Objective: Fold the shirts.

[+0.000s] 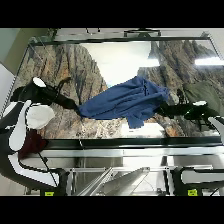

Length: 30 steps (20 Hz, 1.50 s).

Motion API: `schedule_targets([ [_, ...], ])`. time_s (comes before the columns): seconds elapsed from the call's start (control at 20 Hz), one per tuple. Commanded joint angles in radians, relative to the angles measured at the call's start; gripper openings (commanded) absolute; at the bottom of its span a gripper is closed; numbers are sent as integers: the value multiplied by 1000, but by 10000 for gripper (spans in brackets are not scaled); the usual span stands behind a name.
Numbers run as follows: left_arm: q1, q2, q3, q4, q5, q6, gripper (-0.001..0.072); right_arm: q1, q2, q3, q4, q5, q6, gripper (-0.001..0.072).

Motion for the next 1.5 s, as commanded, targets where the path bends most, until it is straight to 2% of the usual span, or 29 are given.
schedule_targets([
  [0.0, 11, 0, 111, -404, -200, 0, 24, -29, 110, 30, 41, 179, -16, 12],
  [0.2, 45, 84, 128, -1068, -315, 37, 24, -177, 417, 174, 382, 400, -60, 12],
  [0.4, 115, 294, 39, -1697, -369, 107, 23, -407, 661, 451, 655, 457, -20, 12],
  [0.55, 181, 493, -30, -1999, -365, 170, 23, -571, 780, 618, 778, 443, -17, 12],
  [0.65, 240, 620, -37, -2079, -316, 205, 22, -635, 826, 720, 762, 413, -18, 12],
  [0.8, 353, 765, -37, -1995, -118, 211, 24, -635, 829, 796, 729, 352, -22, 12],
  [0.9, 427, 812, -38, -1754, 44, 191, 25, -633, 821, 795, 614, 329, -20, 11],
  [1.0, 427, 815, -38, -1528, 176, 172, 25, -586, 788, 788, 492, 306, -10, 11],
  [1.1, 346, 759, -37, -1357, 262, 173, 25, -461, 726, 750, 409, 273, -31, 11],
  [1.2, 232, 656, -37, -1212, 306, 173, 25, -253, 633, 681, 285, 197, -62, 11],
  [1.35, 78, 449, -37, -994, 420, 173, 24, 17, 416, 615, 29, -27, -89, 11],
  [1.45, 27, 290, -37, -918, 507, 192, 24, 98, 232, 615, -37, -192, -90, 11],
])
